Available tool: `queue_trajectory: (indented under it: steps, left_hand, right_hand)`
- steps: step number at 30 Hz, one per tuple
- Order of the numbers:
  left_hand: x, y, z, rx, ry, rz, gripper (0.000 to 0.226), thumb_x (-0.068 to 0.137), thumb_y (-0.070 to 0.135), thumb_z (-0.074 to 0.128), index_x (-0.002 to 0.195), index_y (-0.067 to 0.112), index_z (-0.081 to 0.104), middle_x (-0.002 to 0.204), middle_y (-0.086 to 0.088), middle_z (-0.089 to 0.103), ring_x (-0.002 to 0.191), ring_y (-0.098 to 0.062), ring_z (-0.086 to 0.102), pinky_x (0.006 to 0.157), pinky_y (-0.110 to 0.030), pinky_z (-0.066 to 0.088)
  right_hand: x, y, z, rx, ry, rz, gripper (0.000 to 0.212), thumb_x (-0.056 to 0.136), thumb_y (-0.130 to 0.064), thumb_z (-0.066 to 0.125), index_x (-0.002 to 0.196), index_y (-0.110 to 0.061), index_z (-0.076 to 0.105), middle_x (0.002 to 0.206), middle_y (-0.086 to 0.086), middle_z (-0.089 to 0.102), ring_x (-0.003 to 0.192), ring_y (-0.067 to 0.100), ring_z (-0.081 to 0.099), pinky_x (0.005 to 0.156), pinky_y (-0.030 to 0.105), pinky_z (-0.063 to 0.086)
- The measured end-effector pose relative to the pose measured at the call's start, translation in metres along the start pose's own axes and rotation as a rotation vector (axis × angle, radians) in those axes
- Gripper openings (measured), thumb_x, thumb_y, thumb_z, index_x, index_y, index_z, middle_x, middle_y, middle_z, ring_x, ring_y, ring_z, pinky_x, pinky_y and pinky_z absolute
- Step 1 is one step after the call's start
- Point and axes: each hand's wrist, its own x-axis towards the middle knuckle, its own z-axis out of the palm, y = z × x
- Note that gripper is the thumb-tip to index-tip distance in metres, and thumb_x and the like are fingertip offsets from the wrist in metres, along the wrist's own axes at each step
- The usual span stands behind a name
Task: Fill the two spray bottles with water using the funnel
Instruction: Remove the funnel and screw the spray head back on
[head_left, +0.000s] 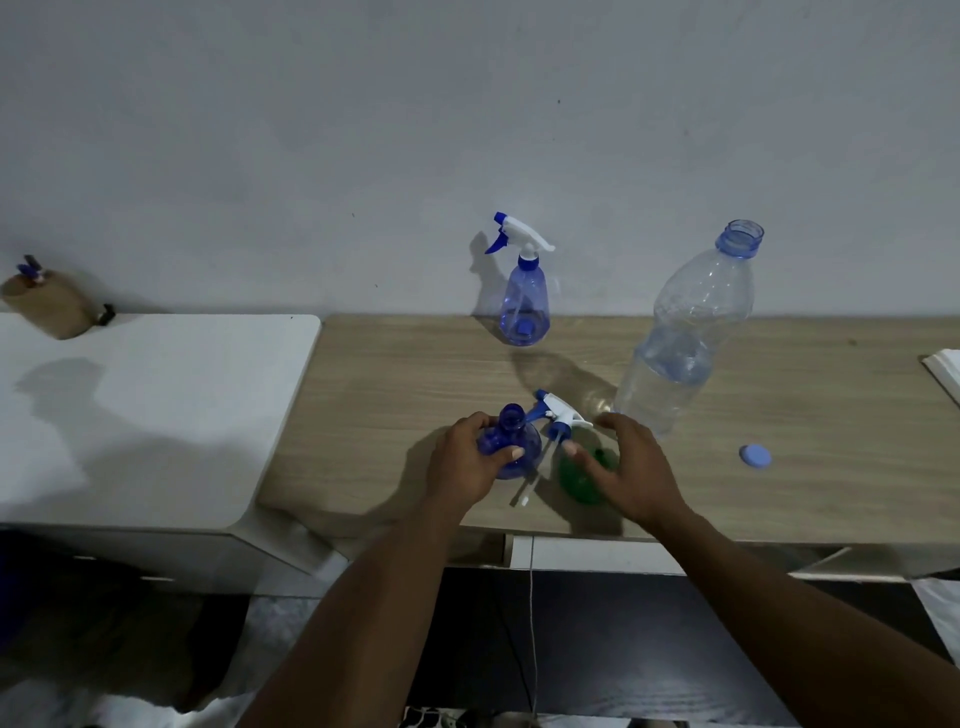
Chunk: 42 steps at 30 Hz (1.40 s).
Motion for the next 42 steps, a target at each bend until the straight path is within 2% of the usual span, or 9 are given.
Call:
queue_trajectory:
  steps: [2,6,13,23,27,31,35,38,42]
  left_hand:
    - [-0.001,0.003,-0.002,0.015,0.001,-0.003,0.055,0.052,0.064,0.082,0.099,0.045,0.061,0.103,0.009,0.074,0.092,-0.017,0.073,0.086,-0.05,0.06]
    - [-0.004,0.004,-0.009,0.057,0.028,-0.004,0.058,0.052,0.066,0.078,0.101,0.038,0.063,0.101,0.008,0.073,0.09,-0.017,0.071,0.084,-0.05,0.06]
    - [-0.009,-0.005,-0.018,0.059,0.09,0.007,0.052,0.056,0.062,0.08,0.099,0.038,0.063,0.099,0.006,0.072,0.088,-0.02,0.07,0.083,-0.05,0.059]
    - [-0.012,-0.004,-0.015,0.072,0.099,0.029,0.05,0.059,0.063,0.079,0.101,0.044,0.058,0.103,0.009,0.071,0.091,-0.019,0.071,0.082,-0.051,0.059]
    - [-0.012,-0.004,-0.015,0.062,0.097,0.034,0.05,0.06,0.062,0.08,0.101,0.043,0.059,0.104,0.008,0.07,0.092,-0.019,0.07,0.082,-0.05,0.059]
    - [-0.013,-0.001,-0.016,0.078,0.104,0.042,0.051,0.061,0.063,0.079,0.101,0.038,0.061,0.104,0.008,0.07,0.09,-0.019,0.07,0.082,-0.049,0.059]
    - [-0.014,0.008,-0.018,0.11,0.101,0.048,0.044,0.069,0.049,0.086,0.103,0.031,0.063,0.105,0.006,0.068,0.09,-0.02,0.068,0.082,-0.046,0.058]
    - [-0.012,0.015,-0.019,0.133,0.094,0.055,0.041,0.072,0.04,0.088,0.103,0.024,0.065,0.104,0.003,0.068,0.089,-0.022,0.066,0.081,-0.043,0.056]
    - [-0.01,0.021,-0.017,0.165,0.086,0.041,0.041,0.071,0.044,0.087,0.101,0.027,0.064,0.103,0.004,0.069,0.09,-0.024,0.066,0.08,-0.042,0.055]
  right_hand:
    - [0.02,-0.015,-0.002,0.049,-0.004,0.012,0.064,0.089,-0.063,0.057,0.134,-0.017,0.053,0.136,0.007,0.059,0.121,0.021,0.056,0.094,0.035,0.047]
    - [0.067,-0.034,-0.003,0.056,-0.192,0.183,0.065,0.091,-0.054,0.061,0.138,-0.011,0.049,0.139,0.013,0.055,0.125,0.029,0.054,0.098,0.037,0.045]
    - [0.105,-0.026,0.016,-0.229,-0.35,0.257,0.054,0.089,-0.042,0.068,0.127,-0.005,0.054,0.123,0.016,0.062,0.112,0.031,0.059,0.086,0.035,0.047]
    - [0.116,-0.02,0.035,-0.208,-0.344,0.331,0.05,0.076,-0.038,0.081,0.108,-0.002,0.068,0.103,0.018,0.07,0.096,0.033,0.066,0.072,0.034,0.051]
    - [0.116,-0.024,0.029,-0.085,-0.327,0.323,0.039,0.079,-0.036,0.08,0.098,-0.002,0.073,0.093,0.019,0.073,0.087,0.034,0.07,0.078,0.041,0.058]
    - [0.113,-0.032,0.013,0.238,-0.283,0.314,0.022,0.087,-0.022,0.074,0.087,-0.001,0.065,0.085,0.026,0.066,0.072,0.039,0.068,0.072,0.059,0.06]
    - [0.11,-0.053,-0.019,0.428,-0.241,0.258,0.026,0.088,-0.013,0.074,0.1,-0.001,0.054,0.096,0.026,0.065,0.077,0.038,0.071,0.069,0.054,0.061]
    - [0.113,-0.072,-0.048,0.406,-0.18,0.16,0.041,0.085,-0.015,0.078,0.112,0.001,0.052,0.104,0.026,0.065,0.08,0.036,0.073,0.067,0.051,0.062]
    - [0.115,-0.107,-0.089,0.348,-0.094,0.024,0.04,0.086,-0.02,0.078,0.112,-0.004,0.052,0.1,0.017,0.064,0.082,0.032,0.071,0.064,0.045,0.063]
